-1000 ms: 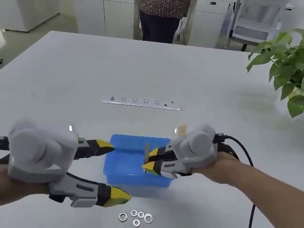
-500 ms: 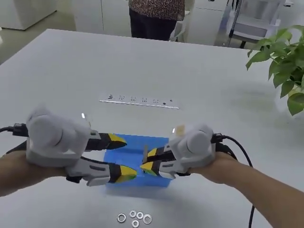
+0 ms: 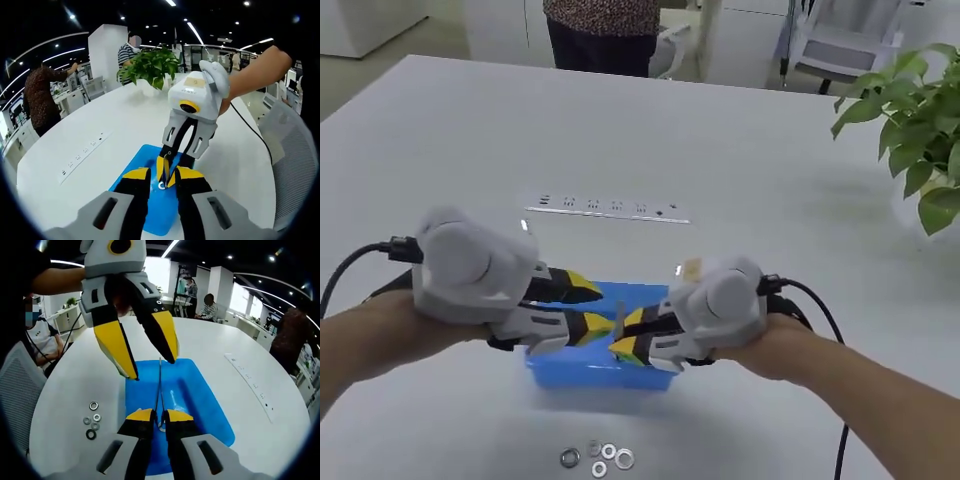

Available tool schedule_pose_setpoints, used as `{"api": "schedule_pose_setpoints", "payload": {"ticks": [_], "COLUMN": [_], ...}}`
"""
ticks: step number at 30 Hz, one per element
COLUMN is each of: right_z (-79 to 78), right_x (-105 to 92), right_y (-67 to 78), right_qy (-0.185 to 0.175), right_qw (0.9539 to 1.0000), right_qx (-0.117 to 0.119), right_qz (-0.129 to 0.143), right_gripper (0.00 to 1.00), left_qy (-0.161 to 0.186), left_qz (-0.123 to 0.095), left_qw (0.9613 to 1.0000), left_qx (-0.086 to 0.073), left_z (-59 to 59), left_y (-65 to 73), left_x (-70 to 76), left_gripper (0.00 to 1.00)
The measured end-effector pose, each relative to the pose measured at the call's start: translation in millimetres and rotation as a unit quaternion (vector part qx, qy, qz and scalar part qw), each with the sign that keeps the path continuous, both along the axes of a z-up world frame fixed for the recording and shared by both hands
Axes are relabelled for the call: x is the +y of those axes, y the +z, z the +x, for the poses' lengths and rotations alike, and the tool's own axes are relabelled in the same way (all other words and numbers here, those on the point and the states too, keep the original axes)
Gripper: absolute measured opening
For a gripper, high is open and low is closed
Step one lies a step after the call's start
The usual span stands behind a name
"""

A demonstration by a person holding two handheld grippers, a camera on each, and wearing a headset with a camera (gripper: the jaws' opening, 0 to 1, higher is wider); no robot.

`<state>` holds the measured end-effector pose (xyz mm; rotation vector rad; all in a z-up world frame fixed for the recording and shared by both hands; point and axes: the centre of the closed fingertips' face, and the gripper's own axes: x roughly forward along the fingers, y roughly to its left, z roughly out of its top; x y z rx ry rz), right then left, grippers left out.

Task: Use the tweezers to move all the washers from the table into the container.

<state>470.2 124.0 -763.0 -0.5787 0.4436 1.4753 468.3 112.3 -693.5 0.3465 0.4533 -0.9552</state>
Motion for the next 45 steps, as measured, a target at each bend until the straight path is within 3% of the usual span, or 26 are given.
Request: {"api": "schedule_pose_setpoints", "payload": {"ticks": [13,32,45], "right_z": [-0.4,-0.6,-2.3], "right_x": [-0.6,-3.1,-8.5], "right_y": [-0.7,1.8,14.3], "right_qy": [0.019,0.015,0.006], "right_qw": [0.9998,0.9998,0.9998], "right_qx": [-0.010,-0.015,-0.017], "right_qz": [-0.003,-0.006,0.002], "right_gripper": [0.11,0.14,0.20], "left_qy": [-0.036,-0.040,-0.033], "left_qz": [0.006,0.011,0.018], "left_qw": [0.9992,0.9990,0.9990], "left_qx": [-0.015,-0.016,-0.022], "left_z": [1.1,-0.9,1.1], "left_y": [1.6,1.5,9.8], "left_x": [-15.9,-16.8,-14.0], "left_gripper": [0.09,0.06,0.06]}}
